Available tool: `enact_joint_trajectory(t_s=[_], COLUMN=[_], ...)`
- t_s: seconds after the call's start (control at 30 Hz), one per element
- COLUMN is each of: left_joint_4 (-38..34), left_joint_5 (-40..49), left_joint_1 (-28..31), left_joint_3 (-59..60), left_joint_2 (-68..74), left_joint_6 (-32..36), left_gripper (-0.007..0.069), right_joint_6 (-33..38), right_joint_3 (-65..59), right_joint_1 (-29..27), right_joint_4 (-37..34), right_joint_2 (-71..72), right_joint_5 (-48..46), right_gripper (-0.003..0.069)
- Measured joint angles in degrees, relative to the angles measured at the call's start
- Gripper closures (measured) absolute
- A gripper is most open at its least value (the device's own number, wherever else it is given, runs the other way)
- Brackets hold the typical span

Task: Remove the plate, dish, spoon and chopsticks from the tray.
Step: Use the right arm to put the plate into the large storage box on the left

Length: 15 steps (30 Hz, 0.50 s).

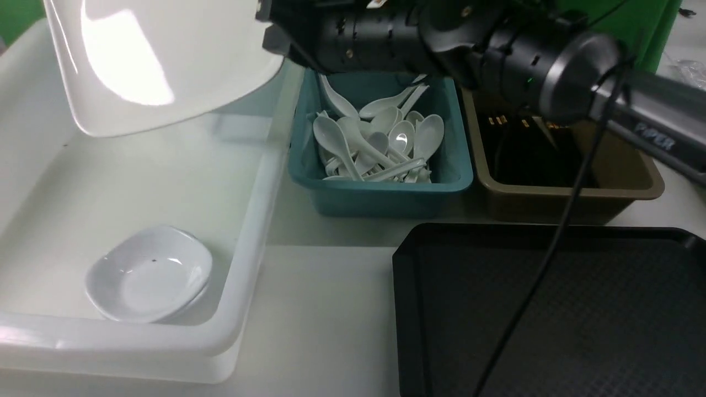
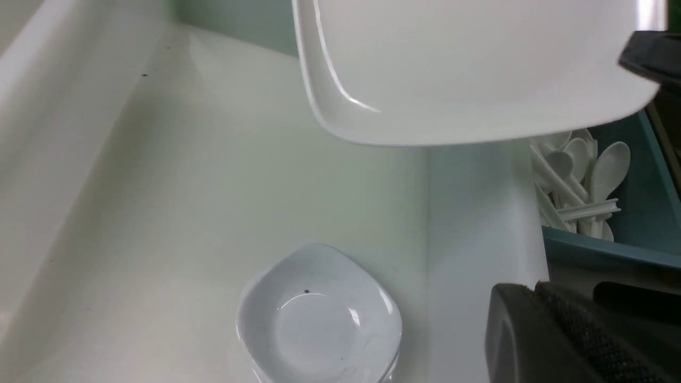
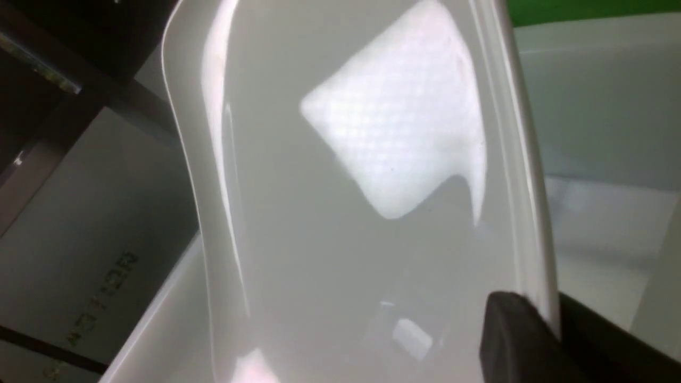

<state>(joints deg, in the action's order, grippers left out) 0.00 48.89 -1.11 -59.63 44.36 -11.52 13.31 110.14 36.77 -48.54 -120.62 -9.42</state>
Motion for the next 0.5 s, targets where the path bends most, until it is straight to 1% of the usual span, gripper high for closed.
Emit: enact_joint_trajectory(t_s=[0.17,0.33,0.5], left_joint_4=[0.0,0.0,0.0], left_joint_5=[0.05,0.05,0.05], left_joint_1=[0.0,0.0,0.0], left_joint_3=[0.0,0.0,0.0], left_joint_2=[0.0,0.0,0.0], left_joint_6=[0.0,0.0,-0.04], left_gripper=[0.0615,0.0615,0.0615], right_joint_6=[-0.47,-0.52,-1.74], right_joint_3=[0.0,0.19,0.3], right_joint_1=[2.78,3.83,5.21], right_joint_4=[0.0,0.0,-0.06], right_joint_2=[-3.82,-5.59,-7.56], right_joint_5=[3.94,5.76,10.46], right_gripper=[0.0609,0.0609,0.0609])
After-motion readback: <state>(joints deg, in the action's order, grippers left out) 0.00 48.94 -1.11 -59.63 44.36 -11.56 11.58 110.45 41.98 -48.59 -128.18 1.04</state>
